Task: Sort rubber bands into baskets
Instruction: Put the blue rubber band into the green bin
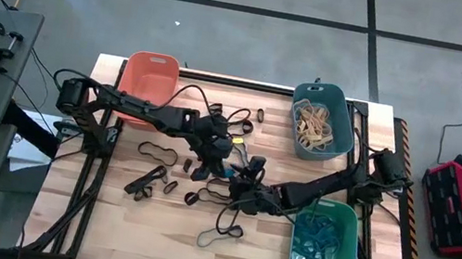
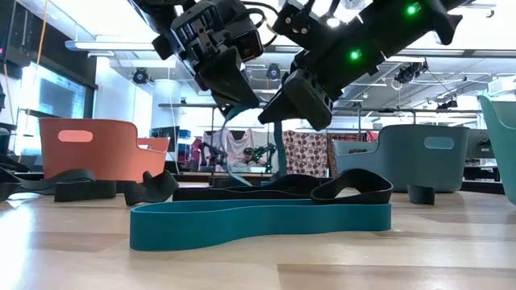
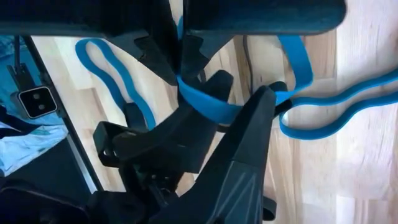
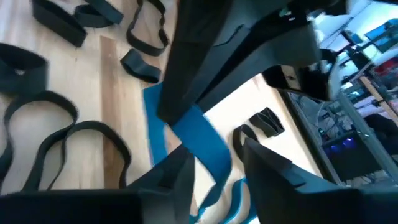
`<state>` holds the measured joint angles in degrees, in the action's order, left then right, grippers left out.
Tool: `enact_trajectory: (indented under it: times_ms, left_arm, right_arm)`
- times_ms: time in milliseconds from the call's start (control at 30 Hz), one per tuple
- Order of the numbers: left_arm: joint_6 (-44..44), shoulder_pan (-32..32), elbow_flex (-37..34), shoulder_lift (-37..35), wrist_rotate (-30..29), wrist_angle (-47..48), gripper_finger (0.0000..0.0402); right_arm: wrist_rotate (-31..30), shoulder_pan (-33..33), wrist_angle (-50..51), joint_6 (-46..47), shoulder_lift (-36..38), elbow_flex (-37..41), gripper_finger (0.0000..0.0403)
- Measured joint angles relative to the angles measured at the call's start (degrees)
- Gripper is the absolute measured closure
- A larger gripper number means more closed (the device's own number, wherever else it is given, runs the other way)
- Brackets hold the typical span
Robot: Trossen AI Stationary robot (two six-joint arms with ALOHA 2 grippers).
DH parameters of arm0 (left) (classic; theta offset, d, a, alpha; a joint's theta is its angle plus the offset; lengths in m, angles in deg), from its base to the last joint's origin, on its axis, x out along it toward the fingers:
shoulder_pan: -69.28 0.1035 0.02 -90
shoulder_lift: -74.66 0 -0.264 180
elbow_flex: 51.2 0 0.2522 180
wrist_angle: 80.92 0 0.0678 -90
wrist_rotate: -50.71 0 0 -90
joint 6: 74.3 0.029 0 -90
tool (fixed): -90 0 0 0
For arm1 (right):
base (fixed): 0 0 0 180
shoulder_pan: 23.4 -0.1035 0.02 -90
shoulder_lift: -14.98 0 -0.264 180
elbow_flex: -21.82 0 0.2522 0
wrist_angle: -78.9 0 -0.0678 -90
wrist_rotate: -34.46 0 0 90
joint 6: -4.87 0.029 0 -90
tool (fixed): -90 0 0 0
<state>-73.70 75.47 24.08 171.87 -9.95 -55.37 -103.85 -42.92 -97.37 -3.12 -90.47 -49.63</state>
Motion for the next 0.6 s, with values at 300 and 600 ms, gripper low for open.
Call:
enact_trajectory:
  times_ms: [300,600]
  left_arm:
    - [3.0,-1.0,0.0,0.0,-1.4,0.6,0.0365]
    - [5.6,-3.2,0.0,0.0,-2.4,-3.7,0.0272]
  right_arm:
    - [1.2,-0.7,1.4,3.4,3.3,0.0,0.0396]
    - [1.4,-4.6,11.7,9.4,11.7,0.0,0.0399]
